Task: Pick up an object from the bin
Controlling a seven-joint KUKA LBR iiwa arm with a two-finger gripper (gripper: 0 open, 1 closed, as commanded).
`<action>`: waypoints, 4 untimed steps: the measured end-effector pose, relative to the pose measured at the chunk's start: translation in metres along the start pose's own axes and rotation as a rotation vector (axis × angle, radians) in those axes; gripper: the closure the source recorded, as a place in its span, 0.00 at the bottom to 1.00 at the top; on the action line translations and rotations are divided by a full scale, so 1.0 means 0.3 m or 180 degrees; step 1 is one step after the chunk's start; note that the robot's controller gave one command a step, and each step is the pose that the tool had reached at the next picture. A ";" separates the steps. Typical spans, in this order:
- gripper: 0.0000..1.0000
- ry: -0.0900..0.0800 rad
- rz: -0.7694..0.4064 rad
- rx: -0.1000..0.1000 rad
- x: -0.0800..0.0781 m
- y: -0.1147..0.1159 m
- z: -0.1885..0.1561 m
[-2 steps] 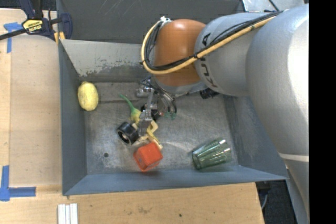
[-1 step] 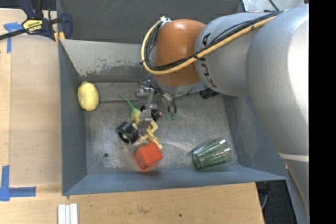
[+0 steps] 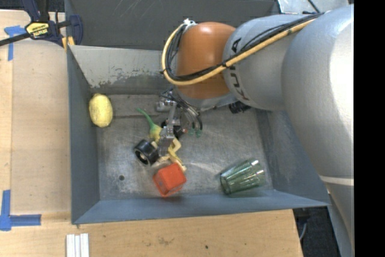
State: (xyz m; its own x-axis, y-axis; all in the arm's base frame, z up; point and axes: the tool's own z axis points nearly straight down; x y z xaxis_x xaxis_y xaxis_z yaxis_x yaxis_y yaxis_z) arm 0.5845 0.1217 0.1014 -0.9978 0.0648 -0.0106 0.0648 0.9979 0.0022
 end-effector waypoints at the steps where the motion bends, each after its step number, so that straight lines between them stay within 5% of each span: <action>1: 1.00 0.0001 0.0001 0.0000 0.000 0.000 0.000; 4: 1.00 0.0001 0.0001 -0.0001 0.001 0.000 0.000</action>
Offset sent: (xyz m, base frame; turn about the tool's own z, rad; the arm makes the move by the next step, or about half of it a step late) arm 0.0001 0.0002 0.0413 0.0000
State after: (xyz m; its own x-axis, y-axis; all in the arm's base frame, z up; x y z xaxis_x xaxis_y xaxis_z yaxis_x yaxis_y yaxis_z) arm 0.5844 0.1218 0.1014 -0.9978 0.0650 -0.0103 0.0650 0.9979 0.0025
